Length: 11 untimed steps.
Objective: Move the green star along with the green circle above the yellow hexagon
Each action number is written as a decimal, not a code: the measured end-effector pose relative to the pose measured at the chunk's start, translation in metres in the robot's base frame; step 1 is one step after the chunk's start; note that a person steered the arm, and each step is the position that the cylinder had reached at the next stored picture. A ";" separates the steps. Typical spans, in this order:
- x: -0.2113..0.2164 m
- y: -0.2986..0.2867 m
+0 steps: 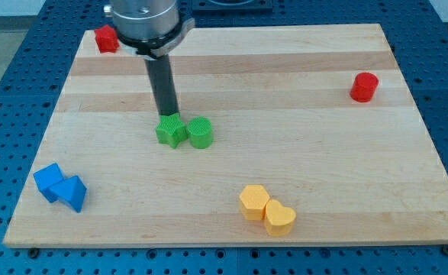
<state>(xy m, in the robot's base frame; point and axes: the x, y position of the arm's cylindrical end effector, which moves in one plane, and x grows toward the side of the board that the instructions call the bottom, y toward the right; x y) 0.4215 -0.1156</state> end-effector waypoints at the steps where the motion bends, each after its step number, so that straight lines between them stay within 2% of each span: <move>1: -0.001 -0.035; 2: 0.009 -0.060; 3: 0.024 -0.057; 7: 0.027 0.029; 11: 0.061 0.100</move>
